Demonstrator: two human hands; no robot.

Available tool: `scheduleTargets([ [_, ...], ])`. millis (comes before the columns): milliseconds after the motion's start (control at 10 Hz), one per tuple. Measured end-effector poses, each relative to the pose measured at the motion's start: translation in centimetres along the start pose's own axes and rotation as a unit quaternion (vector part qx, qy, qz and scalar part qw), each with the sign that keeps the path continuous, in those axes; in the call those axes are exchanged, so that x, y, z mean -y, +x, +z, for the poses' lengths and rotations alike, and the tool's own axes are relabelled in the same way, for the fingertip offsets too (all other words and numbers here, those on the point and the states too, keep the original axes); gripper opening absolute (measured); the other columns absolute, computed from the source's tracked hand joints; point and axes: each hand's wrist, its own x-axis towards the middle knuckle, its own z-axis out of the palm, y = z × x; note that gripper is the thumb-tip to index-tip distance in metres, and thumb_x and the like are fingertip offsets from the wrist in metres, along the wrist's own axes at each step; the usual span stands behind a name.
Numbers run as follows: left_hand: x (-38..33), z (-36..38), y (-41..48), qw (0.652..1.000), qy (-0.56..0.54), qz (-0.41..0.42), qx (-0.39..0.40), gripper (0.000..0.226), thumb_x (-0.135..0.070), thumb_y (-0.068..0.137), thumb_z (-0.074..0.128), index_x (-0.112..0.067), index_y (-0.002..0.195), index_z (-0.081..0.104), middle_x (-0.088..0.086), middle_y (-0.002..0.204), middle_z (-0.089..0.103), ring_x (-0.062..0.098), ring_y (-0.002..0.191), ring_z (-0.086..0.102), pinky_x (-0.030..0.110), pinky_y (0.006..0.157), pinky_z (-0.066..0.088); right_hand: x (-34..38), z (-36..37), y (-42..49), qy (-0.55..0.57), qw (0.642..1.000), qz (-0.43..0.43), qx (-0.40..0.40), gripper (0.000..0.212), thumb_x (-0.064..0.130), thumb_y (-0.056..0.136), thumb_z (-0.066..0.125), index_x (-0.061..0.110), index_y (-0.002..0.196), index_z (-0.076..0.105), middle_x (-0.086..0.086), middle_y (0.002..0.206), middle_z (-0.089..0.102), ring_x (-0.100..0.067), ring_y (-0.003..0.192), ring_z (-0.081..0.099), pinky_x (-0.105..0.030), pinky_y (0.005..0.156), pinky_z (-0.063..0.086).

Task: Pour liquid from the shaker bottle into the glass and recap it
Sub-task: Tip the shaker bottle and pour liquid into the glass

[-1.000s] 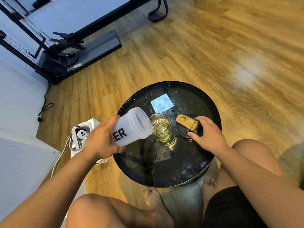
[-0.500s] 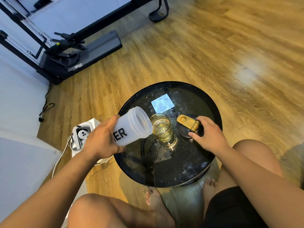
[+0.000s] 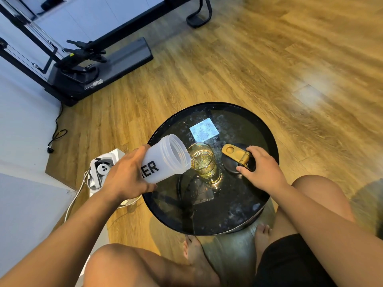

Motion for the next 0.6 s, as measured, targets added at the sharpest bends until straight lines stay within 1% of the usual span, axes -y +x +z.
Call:
scheduleTargets([
  [300, 0.11, -0.04, -0.04, 1.0, 0.005, 0.002, -0.001, 0.098, -0.041, 0.049, 0.092, -0.035, 0.132, 0.04, -0.005, 0.11, 0.058, 0.023, 0.098, 0.06, 0.048, 0.075, 0.06, -0.06, 0.07, 0.02, 0.002, 1.0, 0.0, 0.001, 0.069, 0.044, 0.081, 0.073, 0.018, 0.139, 0.044, 0.0, 0.146, 0.044, -0.021, 0.131, 0.043, -0.035, 0.103, 0.04],
  [600, -0.1, -0.12, -0.07, 1.0, 0.005, -0.008, 0.004, 0.098, -0.037, 0.05, 0.092, -0.035, 0.132, 0.038, -0.004, 0.11, 0.058, 0.026, 0.098, 0.06, 0.049, 0.075, 0.06, -0.02, -0.09, -0.11, 0.005, 1.0, -0.001, 0.0, 0.068, 0.042, 0.082, 0.074, 0.017, 0.138, 0.045, 0.0, 0.145, 0.044, -0.021, 0.13, 0.044, -0.033, 0.101, 0.039],
])
